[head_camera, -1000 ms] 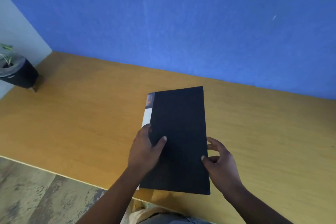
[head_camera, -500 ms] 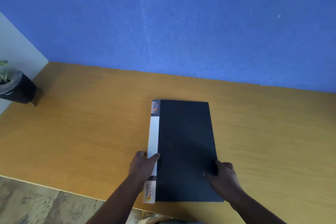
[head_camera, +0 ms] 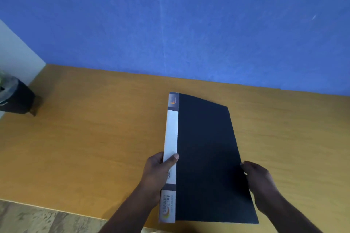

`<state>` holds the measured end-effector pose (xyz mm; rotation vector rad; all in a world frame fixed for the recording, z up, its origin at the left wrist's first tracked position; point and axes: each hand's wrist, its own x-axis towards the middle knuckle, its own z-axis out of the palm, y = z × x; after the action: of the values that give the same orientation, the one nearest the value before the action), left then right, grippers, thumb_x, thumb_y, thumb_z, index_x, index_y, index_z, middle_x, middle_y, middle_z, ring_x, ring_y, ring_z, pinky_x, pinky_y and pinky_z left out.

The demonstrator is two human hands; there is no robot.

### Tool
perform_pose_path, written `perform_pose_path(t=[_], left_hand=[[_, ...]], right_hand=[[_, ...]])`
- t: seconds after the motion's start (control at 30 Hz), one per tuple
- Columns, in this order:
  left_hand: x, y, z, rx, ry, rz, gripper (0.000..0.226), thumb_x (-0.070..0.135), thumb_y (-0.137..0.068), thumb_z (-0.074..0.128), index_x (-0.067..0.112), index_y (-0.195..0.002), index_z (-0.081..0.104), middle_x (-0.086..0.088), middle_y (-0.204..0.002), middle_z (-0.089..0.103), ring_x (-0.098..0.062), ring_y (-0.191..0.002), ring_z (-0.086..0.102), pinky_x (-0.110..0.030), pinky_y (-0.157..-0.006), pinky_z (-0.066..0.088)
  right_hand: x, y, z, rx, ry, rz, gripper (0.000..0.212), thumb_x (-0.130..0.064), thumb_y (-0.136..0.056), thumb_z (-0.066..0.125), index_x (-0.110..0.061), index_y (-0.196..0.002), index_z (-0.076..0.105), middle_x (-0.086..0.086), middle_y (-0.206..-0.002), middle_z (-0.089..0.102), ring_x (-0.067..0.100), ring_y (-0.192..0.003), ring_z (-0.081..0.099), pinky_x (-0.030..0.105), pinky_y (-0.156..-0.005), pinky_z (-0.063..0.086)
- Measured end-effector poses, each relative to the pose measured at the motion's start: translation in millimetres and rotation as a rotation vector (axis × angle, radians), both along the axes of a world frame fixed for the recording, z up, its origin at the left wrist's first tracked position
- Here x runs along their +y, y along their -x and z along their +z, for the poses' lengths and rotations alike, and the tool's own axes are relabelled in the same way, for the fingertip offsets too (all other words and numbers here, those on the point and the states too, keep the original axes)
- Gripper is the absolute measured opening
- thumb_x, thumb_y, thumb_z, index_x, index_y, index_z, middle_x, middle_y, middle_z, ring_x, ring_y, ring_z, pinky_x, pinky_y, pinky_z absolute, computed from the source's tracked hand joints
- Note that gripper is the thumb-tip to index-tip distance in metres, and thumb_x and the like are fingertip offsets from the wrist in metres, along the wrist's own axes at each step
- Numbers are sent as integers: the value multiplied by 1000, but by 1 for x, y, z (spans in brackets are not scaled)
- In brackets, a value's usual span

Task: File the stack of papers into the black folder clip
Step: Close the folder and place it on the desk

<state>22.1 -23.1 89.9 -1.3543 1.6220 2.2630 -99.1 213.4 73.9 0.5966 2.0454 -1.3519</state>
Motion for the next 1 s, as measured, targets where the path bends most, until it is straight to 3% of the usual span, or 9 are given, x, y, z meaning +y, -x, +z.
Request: perform_pose_path(t=[0.07, 0.17, 0.33, 0.4, 0.53, 0.73, 0.9, 1.0], left_hand=[[-19, -5, 4, 22, -44, 6, 18, 22, -89, 73, 8, -100, 73, -17, -88, 77, -31, -76, 73, -42, -63, 60], [-51, -10, 11, 62, -64, 2, 18, 20, -90, 71, 5, -101, 72, -17, -86, 77, -28, -70, 74, -33, -57, 57], [-114, -11, 12, 68, 41, -20, 24, 23, -89, 73, 8, -107, 69, -18, -96, 77, -33, -83, 74, -41, -66, 61], [-143, -10, 10, 28, 121, -32, 29, 26, -85, 77, 12, -108, 68, -14, -98, 76, -34, -90, 73, -46, -74, 61], [-195, -3, 1, -77, 260, -157, 22, 30, -80, 82, 18, -96, 73, -1, -91, 78, -20, -83, 73, -27, -61, 53], [-248, 10, -27, -141, 382, -185, 14, 27, -78, 84, 20, -82, 74, 0, -86, 77, -15, -73, 72, -23, -56, 50], [-264, 16, -52, -185, 548, -169, 23, 31, -79, 82, 15, -92, 72, 0, -88, 75, -18, -75, 71, -29, -61, 56], [-257, 10, -62, -214, 734, -232, 28, 35, -84, 75, 17, -104, 68, 6, -94, 73, -8, -71, 67, -20, -48, 48]], right_hand=[[-15, 1, 13, -18, 140, -64, 22, -15, -96, 54, -10, -99, 75, 8, -91, 78, 31, -84, 74, 43, -71, 59], [-43, 2, 26, 22, 213, -54, 24, -13, -97, 53, -16, -98, 77, 7, -91, 79, 30, -82, 76, 43, -65, 61], [-98, 11, 25, 87, 251, 26, 21, -12, -98, 54, -12, -103, 75, 6, -101, 78, 29, -97, 72, 48, -87, 57], [-122, 16, 21, 106, 238, 72, 20, -11, -98, 55, -11, -102, 74, 4, -100, 78, 25, -97, 72, 40, -80, 57], [-163, 31, 8, 96, 188, 129, 18, -9, -96, 57, -11, -98, 75, 2, -92, 79, 20, -89, 72, 30, -67, 54], [-214, 41, -21, 102, 99, 190, 13, -8, -93, 63, -10, -91, 75, 8, -98, 75, 24, -92, 67, 34, -70, 53], [-236, 40, -38, 138, 26, 207, 13, -7, -91, 64, -13, -84, 73, 7, -93, 73, 17, -76, 63, 27, -58, 46], [-243, 30, -44, 181, -72, 280, 17, -11, -89, 62, -11, -100, 74, 5, -100, 73, 21, -88, 66, 32, -71, 54]])
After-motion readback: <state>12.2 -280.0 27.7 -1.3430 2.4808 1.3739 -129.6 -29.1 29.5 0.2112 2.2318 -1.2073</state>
